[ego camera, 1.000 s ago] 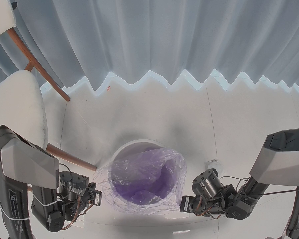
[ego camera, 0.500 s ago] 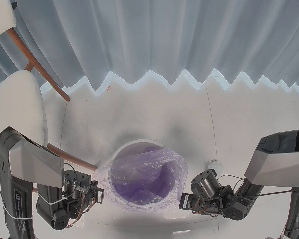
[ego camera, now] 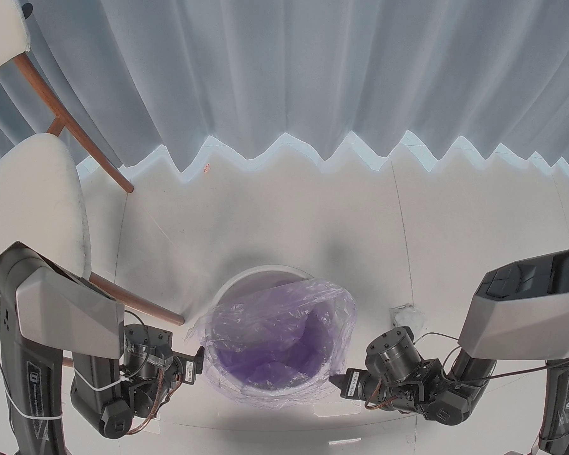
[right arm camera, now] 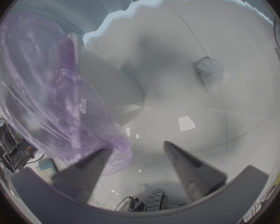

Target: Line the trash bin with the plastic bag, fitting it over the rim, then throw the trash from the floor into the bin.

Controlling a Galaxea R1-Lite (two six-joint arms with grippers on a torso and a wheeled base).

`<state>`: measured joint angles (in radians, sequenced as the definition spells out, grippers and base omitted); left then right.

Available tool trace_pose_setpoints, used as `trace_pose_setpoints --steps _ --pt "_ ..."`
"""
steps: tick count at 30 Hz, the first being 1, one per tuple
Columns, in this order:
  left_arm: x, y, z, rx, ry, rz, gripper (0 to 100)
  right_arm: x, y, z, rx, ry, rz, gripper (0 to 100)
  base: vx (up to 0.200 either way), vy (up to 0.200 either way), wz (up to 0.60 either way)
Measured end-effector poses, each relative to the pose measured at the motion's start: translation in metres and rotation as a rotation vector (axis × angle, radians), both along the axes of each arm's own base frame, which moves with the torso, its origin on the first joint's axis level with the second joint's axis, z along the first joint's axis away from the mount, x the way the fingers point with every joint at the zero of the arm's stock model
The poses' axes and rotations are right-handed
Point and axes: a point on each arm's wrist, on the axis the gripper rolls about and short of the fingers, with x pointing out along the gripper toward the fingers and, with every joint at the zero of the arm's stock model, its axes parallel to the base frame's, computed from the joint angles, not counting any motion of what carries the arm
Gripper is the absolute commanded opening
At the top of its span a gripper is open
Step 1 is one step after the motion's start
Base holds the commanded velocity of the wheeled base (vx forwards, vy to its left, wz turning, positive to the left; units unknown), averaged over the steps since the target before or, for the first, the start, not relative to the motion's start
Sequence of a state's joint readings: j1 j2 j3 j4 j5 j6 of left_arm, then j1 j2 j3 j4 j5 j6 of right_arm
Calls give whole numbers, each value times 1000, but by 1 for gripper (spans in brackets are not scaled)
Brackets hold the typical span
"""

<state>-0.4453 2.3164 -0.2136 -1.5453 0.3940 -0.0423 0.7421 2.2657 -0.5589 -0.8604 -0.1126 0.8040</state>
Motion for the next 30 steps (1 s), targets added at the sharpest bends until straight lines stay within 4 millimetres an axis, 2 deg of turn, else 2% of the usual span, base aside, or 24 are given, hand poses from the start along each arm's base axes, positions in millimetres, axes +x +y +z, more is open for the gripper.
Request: trace_pose_setpoints --steps 5,13,24,30 --pt "-13 0 7 -1 7 -2 100 -3 -2 0 12 -16 4 100 0 0 0" --pt "-39 4 32 -10 -18 -28 100 -17 -11 8 -1 -14 31 100 0 0 0" --pt "-53 -4 70 -77 -154 -101 100 -33 -17 56 119 -91 92 100 0 0 0" --pt "-49 -19 105 -196 -307 -206 100 -40 -24 95 269 -138 111 100 0 0 0"
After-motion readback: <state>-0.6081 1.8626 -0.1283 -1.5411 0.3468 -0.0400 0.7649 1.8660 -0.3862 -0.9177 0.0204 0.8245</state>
